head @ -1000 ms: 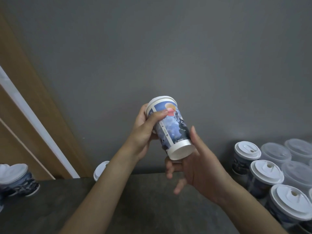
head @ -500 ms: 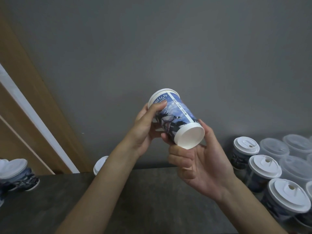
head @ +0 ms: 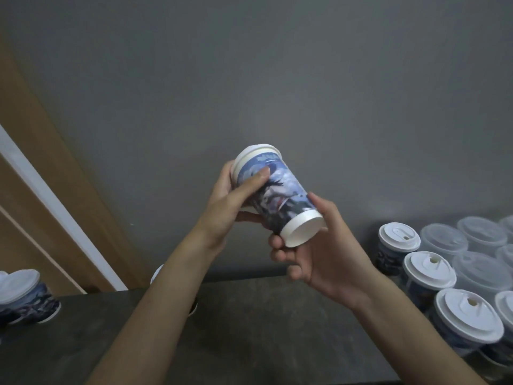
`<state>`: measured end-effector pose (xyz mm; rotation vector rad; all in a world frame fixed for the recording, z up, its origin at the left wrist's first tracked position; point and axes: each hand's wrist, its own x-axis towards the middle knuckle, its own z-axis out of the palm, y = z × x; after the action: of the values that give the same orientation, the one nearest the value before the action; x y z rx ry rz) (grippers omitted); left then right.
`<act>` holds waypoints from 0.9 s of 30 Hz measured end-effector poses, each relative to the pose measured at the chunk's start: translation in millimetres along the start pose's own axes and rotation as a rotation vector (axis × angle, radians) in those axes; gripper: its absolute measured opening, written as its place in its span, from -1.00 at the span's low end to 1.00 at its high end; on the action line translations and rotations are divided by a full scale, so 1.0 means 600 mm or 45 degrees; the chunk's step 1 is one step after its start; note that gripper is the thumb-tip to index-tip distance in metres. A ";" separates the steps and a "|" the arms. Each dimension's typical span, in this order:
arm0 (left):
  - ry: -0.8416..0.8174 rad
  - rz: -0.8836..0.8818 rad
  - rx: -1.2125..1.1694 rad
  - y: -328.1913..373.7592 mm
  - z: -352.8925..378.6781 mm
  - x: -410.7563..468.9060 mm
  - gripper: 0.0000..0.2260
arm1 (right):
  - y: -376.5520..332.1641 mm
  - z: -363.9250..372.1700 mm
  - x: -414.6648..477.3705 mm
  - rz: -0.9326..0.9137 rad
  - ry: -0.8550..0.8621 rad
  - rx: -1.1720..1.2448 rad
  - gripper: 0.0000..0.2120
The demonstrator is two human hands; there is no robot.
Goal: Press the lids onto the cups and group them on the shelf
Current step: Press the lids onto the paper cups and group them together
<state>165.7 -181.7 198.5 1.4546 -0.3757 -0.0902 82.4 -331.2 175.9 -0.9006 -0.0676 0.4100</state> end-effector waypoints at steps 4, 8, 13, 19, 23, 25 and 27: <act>0.033 -0.057 -0.155 -0.009 0.004 -0.004 -0.55 | 0.009 -0.003 -0.002 0.040 -0.094 0.071 -0.31; 0.073 0.048 -0.014 -0.014 -0.003 -0.003 -0.59 | 0.015 -0.012 0.006 -0.033 0.082 -0.196 -0.33; -0.080 -0.112 -0.272 -0.010 -0.001 -0.006 -0.39 | 0.014 -0.008 -0.006 0.062 -0.122 0.137 -0.29; -0.008 -0.013 -0.032 -0.014 -0.006 -0.002 -0.48 | 0.016 -0.016 0.000 -0.102 0.060 -0.304 -0.37; -0.079 -0.054 -0.241 -0.013 0.001 -0.005 -0.34 | 0.020 -0.008 -0.005 -0.028 -0.062 -0.134 -0.37; -0.021 -0.034 -0.261 -0.017 0.003 -0.005 -0.34 | 0.025 -0.010 -0.005 -0.017 -0.090 -0.096 -0.34; 0.011 -0.028 -0.210 -0.018 0.005 -0.006 -0.36 | 0.031 -0.010 -0.002 -0.013 -0.077 -0.109 -0.32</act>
<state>163.4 -184.8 187.3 1.2962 -0.3373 -0.1293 76.7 -326.0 157.7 -0.9715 -0.1460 0.4276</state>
